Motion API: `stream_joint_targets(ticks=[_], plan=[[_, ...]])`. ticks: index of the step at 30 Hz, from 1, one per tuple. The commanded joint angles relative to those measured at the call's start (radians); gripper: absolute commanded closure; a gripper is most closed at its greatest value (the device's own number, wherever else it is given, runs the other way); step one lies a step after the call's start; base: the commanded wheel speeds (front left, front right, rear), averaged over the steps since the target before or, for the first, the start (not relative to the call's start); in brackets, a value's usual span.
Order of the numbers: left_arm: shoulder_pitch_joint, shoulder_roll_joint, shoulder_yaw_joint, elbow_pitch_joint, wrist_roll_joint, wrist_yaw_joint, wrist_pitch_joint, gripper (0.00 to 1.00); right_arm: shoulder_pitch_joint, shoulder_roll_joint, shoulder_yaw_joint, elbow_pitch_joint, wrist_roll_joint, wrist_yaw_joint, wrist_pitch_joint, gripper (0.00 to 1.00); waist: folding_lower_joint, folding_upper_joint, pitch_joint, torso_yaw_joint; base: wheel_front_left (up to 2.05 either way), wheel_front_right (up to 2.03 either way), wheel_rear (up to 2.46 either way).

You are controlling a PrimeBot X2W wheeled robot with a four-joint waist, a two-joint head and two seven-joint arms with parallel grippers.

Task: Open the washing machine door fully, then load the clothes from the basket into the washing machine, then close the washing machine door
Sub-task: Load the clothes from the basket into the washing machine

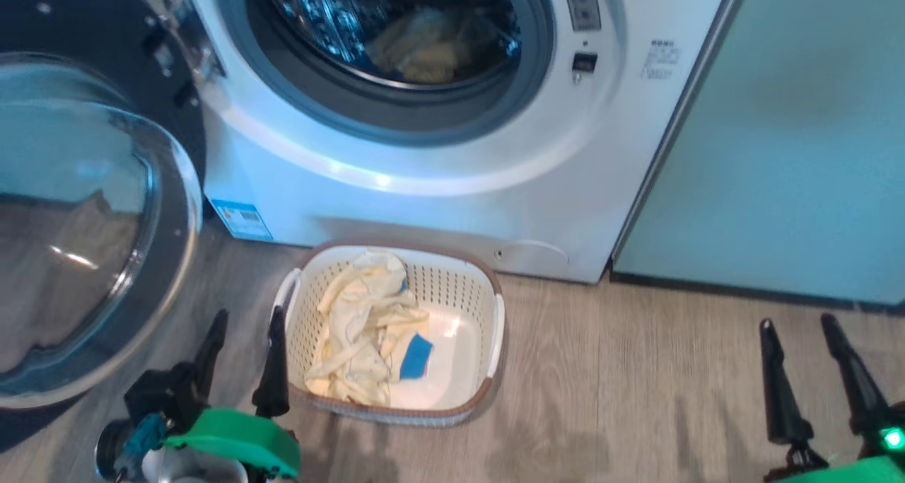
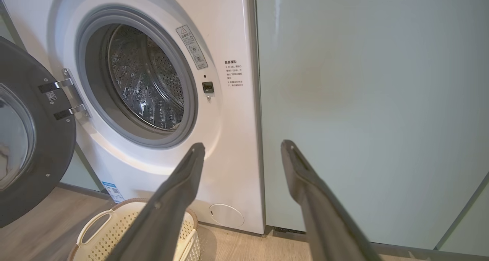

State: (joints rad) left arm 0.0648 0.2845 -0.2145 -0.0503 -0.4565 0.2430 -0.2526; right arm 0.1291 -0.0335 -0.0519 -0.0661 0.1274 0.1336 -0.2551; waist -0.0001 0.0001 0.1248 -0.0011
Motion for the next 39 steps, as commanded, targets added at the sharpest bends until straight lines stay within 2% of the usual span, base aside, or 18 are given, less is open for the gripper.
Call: stream_joint_targets(ticks=[1,4,13,39], plan=[[-0.019,0.001,0.056,-0.021,0.009,-0.009,-0.009,0.00,-0.010,-0.017,0.028,-0.022,-0.003,-0.003,-0.007,0.00,0.0001,-0.0001,-0.038,0.009,0.00,0.00,0.00],[-0.007,-0.006,0.079,0.005,0.002,-0.031,-0.009,0.00,0.000,-0.017,0.037,-0.010,0.002,-0.003,-0.007,0.00,0.0001,-0.0001,-0.062,0.000,0.00,0.00,0.00],[0.006,-0.017,0.107,0.026,0.005,-0.060,-0.009,0.00,0.012,-0.017,0.036,0.005,0.010,-0.003,-0.007,0.00,0.0001,-0.0001,-0.084,-0.011,0.00,0.00,0.00],[-0.016,-0.042,0.121,0.061,0.002,-0.093,-0.009,0.00,0.000,-0.017,0.039,0.001,0.016,-0.003,-0.007,0.00,0.0001,-0.0001,-0.061,-0.012,0.00,0.00,0.00]])
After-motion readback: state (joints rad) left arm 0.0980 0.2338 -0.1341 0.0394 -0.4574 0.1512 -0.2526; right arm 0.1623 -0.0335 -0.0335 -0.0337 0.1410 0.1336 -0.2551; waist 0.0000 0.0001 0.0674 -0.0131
